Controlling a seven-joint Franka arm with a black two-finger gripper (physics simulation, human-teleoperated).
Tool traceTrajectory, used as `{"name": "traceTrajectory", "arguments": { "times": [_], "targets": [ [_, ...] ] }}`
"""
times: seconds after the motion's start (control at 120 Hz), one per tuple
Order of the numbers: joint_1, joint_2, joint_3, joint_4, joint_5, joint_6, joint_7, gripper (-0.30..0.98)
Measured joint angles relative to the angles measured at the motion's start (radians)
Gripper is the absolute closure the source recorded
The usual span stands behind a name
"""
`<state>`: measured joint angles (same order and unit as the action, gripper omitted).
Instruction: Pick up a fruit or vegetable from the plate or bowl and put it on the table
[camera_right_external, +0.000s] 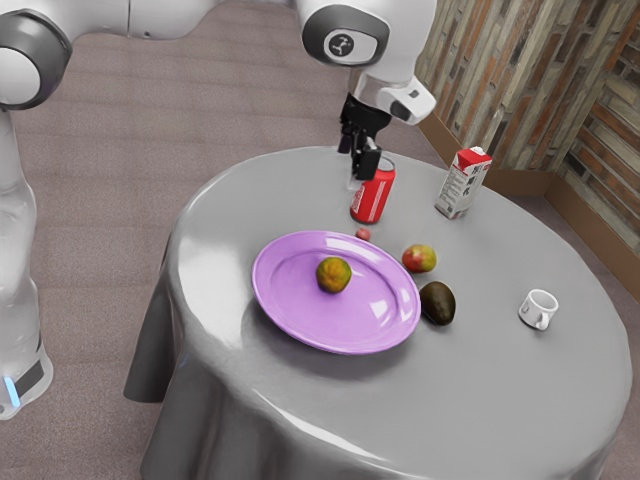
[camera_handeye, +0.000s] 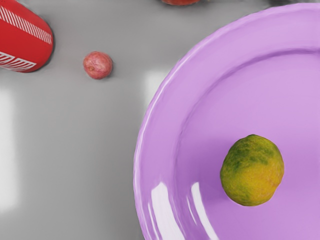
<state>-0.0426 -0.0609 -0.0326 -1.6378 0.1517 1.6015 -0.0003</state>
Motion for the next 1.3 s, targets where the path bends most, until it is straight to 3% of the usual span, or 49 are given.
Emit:
{"name": "traceTrajectory", "arguments": {
  "times": [0.25, 0.6, 1.033, 1.3],
  "targets": [
    [0.002, 0.006, -0.002, 0.003, -0.020, 0.020, -0.003, 0.00],
    [0.021, 0.032, -0.001, -0.022, -0.114, 0.063, 0.002, 0.00],
    [-0.018, 0.022, 0.004, -0.191, -0.239, 0.105, -0.011, 0.00],
    [0.003, 0.021, 0.025, -0.222, -0.273, 0.114, -0.019, 0.00]
  ]
}}
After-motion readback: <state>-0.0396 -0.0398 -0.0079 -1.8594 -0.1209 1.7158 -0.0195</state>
